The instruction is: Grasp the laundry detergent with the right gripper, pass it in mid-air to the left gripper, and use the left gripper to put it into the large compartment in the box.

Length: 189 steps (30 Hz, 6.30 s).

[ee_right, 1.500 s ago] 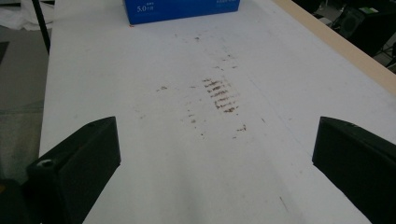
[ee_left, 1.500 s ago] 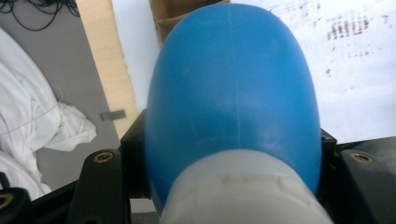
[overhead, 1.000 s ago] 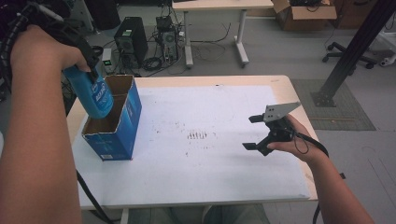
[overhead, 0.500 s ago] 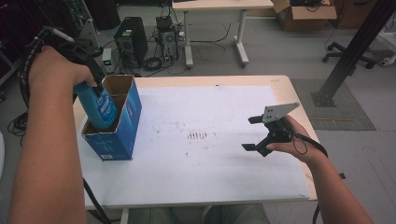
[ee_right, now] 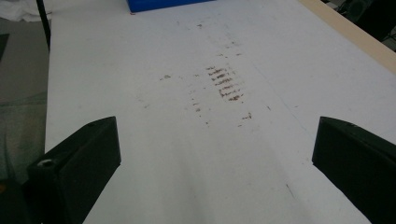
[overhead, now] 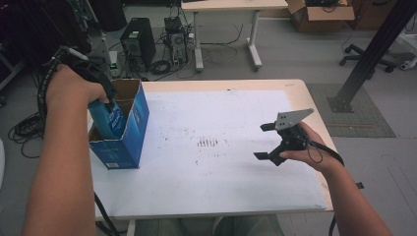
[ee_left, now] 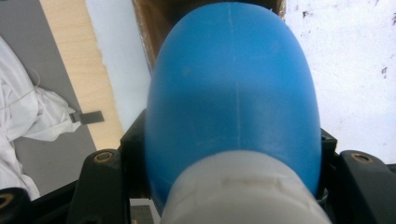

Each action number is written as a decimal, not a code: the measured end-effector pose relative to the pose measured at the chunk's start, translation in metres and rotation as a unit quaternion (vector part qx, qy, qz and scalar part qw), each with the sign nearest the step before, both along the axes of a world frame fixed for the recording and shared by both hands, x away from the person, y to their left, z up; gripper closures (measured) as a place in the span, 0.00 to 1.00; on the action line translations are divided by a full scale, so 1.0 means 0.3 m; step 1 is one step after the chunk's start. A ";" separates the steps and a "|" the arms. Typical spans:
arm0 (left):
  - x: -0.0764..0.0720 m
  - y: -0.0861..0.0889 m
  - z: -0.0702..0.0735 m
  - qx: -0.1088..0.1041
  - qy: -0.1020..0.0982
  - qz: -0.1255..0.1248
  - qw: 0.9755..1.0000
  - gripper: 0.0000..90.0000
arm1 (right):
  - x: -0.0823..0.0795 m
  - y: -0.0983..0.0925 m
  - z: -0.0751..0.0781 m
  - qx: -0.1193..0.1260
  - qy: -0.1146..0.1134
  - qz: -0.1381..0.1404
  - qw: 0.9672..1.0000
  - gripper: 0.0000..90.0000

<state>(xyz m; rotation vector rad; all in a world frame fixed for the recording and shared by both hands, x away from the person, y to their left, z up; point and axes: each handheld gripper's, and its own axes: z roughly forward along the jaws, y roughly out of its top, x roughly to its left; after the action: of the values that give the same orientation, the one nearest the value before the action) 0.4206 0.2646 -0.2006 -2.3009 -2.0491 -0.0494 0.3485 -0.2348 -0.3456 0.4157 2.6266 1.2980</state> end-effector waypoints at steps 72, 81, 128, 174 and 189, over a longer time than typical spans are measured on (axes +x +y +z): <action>0.054 0.030 -0.323 -0.007 0.030 0.000 1.000 0.43 | -0.002 -0.018 -0.059 -0.001 0.021 -0.012 1.000 0.01; 0.048 0.033 -0.327 -0.010 0.025 0.002 1.000 0.43 | -0.002 -0.010 -0.056 -0.001 0.021 -0.008 1.000 0.01; -0.014 0.026 -0.206 -0.002 0.000 -0.002 1.000 0.23 | -0.027 -0.009 -0.047 0.008 0.009 -0.007 1.000 0.01; -0.147 -0.218 0.040 -0.009 -0.064 -0.097 0.993 0.00 | -0.059 -0.016 -0.008 0.017 -0.002 -0.003 1.000 0.01; -0.155 -0.384 0.105 -0.037 -0.059 -0.215 0.974 0.00 | -0.069 -0.052 0.045 0.003 -0.013 0.002 1.000 0.02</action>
<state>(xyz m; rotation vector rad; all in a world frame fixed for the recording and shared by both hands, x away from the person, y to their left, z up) 0.3740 0.1493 -0.1692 -2.8057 -1.5793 -0.1340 0.3277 -0.2505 -0.3322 0.3936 2.6049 1.3025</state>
